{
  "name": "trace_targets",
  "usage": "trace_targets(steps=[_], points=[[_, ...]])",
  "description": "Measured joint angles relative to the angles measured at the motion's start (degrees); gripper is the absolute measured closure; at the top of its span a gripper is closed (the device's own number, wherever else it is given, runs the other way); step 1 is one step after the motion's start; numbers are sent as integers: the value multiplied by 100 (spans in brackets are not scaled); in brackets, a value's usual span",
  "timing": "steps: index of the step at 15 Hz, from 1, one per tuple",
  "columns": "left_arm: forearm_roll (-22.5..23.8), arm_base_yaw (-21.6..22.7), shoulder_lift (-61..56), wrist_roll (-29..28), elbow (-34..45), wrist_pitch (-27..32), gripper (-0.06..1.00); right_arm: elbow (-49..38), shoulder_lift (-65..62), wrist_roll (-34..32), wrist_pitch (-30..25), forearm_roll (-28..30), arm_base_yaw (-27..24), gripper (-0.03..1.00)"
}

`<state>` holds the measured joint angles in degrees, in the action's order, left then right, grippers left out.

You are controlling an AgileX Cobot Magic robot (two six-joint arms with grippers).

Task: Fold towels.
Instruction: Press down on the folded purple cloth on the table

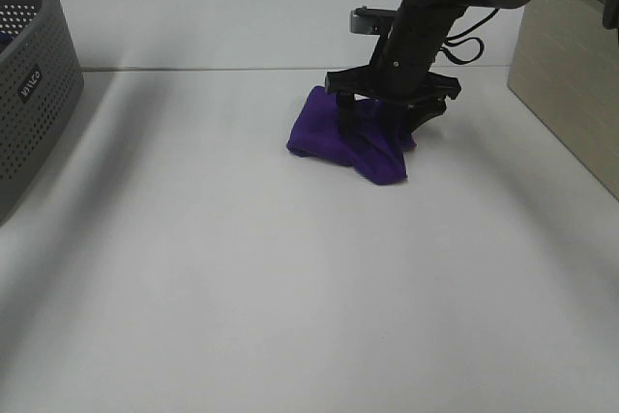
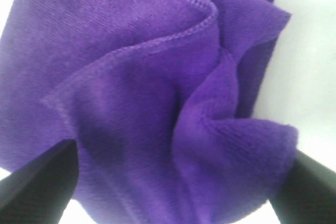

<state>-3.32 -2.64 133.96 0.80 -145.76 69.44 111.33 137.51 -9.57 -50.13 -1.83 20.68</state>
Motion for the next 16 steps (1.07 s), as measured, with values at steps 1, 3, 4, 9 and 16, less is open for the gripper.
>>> trace_targets(steps=[1,3,4,9,16], points=[[0,0,0,11,0,0,31,0,11,0,-57,241,0,8],[0,0,0,23,0,0,31,0,52,0,-74,510,-6,11],[-6,0,0,23,0,0,31,0,52,0,-80,596,-6,12],[-6,0,0,23,0,0,31,0,52,-11,-92,1295,-6,43],[-6,0,0,23,0,0,31,607,52,-109,-155,1633,-23,84]])
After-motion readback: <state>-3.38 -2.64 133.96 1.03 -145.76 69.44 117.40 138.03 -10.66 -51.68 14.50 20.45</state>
